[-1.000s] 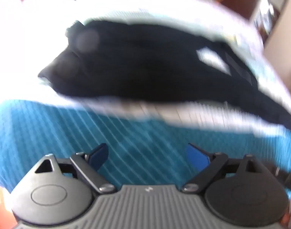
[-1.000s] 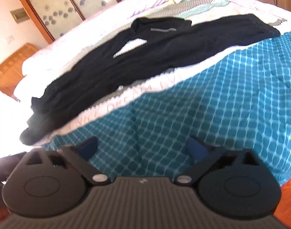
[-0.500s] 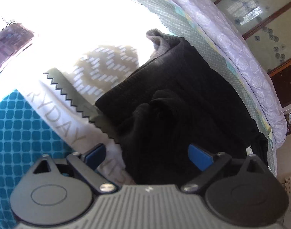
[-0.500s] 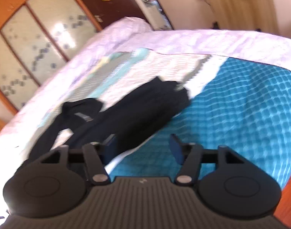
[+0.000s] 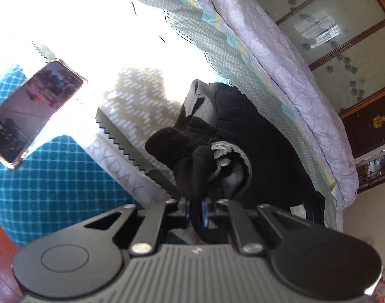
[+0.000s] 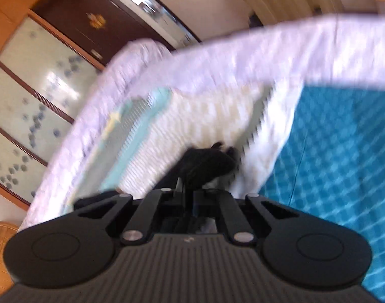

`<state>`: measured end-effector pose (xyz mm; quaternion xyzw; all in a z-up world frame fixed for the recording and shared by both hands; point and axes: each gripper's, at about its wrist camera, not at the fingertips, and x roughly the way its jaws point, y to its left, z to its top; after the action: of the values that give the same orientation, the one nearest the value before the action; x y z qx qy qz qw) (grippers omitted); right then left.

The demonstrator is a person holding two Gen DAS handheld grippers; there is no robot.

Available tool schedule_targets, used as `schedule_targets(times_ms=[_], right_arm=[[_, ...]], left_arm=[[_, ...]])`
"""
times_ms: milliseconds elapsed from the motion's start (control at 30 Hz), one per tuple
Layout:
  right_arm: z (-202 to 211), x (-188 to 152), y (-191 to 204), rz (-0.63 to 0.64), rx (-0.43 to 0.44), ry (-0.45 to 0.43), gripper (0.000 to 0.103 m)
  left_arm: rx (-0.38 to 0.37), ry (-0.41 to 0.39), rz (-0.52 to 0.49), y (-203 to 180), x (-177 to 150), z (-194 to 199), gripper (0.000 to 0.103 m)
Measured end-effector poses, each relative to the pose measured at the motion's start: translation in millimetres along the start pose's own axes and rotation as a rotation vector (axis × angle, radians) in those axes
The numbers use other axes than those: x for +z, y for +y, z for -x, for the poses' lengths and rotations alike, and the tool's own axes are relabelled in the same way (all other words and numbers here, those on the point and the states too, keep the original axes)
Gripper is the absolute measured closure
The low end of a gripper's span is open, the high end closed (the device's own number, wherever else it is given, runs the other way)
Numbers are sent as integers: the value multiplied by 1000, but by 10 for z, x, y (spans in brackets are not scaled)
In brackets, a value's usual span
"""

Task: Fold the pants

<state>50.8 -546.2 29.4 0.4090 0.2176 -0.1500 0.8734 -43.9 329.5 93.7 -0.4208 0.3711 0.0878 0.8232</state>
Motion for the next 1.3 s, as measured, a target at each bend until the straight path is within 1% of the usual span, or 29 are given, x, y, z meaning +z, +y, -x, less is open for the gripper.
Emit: schedule_targets(times_ms=[67, 100, 133, 167, 200, 233, 267, 300, 333, 367, 400, 467, 533, 600, 667, 700, 767, 800, 867, 900, 967, 1033, 1067, 1100, 1133, 1167, 1200, 1267, 1300], right_arm=[[217, -62, 51, 10, 12, -29, 96], [319, -131, 60, 14, 9, -31, 96], [405, -219, 58, 22, 3, -28, 96], [500, -185, -143, 31, -9, -20, 95], [548, -281, -166, 54, -43, -5, 95], [574, -387, -187, 84, -86, 13, 89], [591, -498, -215, 107, -133, 31, 86], [616, -342, -608, 104, -183, 43, 64], [609, -361, -736, 83, -245, 37, 40], [721, -444, -859, 41, -301, -9, 42], [841, -457, -949, -21, -327, -74, 42], [1051, -397, -978, -110, -349, -145, 43], [1139, -324, -741, -68, -311, -163, 46], [1057, -290, -380, 9, -210, -128, 46], [893, -276, -46, 39, -75, -55, 46], [781, -289, 103, 37, -9, -11, 46], [509, -358, 374, -1, 100, 77, 46], [323, -379, 469, -35, 141, 123, 46], [-6, -534, 688, -127, 198, 197, 46], [-223, -573, 750, -168, 223, 238, 47], [-636, -666, 823, -257, 241, 315, 47], [-1024, -763, 858, -363, 256, 383, 47], [-1186, -813, 859, -419, 248, 401, 46], [-1332, -840, 865, -477, 229, 410, 46], [-1408, -886, 875, -534, 221, 414, 46], [-1511, -873, 860, -587, 211, 419, 45], [-1634, -866, 860, -635, 196, 421, 42], [-1822, -872, 842, -753, 160, 421, 32], [-1902, -910, 832, -813, 150, 418, 23]], left_arm=[[14, 4, -19, 51, -78, 136, 96], [17, 12, -30, 150, -130, 270, 96], [28, 20, -43, 159, -216, 200, 95], [49, 31, -66, 204, -311, 166, 94], [89, 55, -106, 272, -417, 208, 91], [133, 76, -139, 300, -496, 126, 86], [191, 90, -171, 333, -565, 4, 76], [229, 85, -188, 254, -625, -75, 71], [248, 66, -193, 249, -636, -23, 67], [251, 42, -180, 270, -573, 71, 65], [246, 12, -158, 344, -542, 179, 65], [230, -42, -123, 369, -333, 301, 65], [218, -87, -140, 319, -170, 365, 65], [202, -108, -177, 194, -53, 312, 65], [173, -130, -237, -101, -8, 175, 65], [166, -135, -265, -335, -33, 97, 65], [120, -127, -324, -660, -69, -221, 65], [100, -114, -348, -820, -116, -434, 65], [80, -87, -382, -1063, -333, -914, 65], [74, -73, -398, -1095, -457, -1183, 65], [77, -50, -437, -1154, -631, -1531, 65], [113, -34, -481, -1078, -815, -1823, 65], [118, -71, -526, -1031, -934, -1870, 65], [110, -127, -590, -995, -1040, -1803, 64], [107, -153, -657, -973, -1163, -1805, 60], [98, -163, -663, -963, -1213, -1779, 56], [91, -157, -661, -959, -1228, -1773, 55], [87, -161, -665, -921, -1289, -1775, 52], [88, -160, -677, -906, -1315, -1791, 50]])
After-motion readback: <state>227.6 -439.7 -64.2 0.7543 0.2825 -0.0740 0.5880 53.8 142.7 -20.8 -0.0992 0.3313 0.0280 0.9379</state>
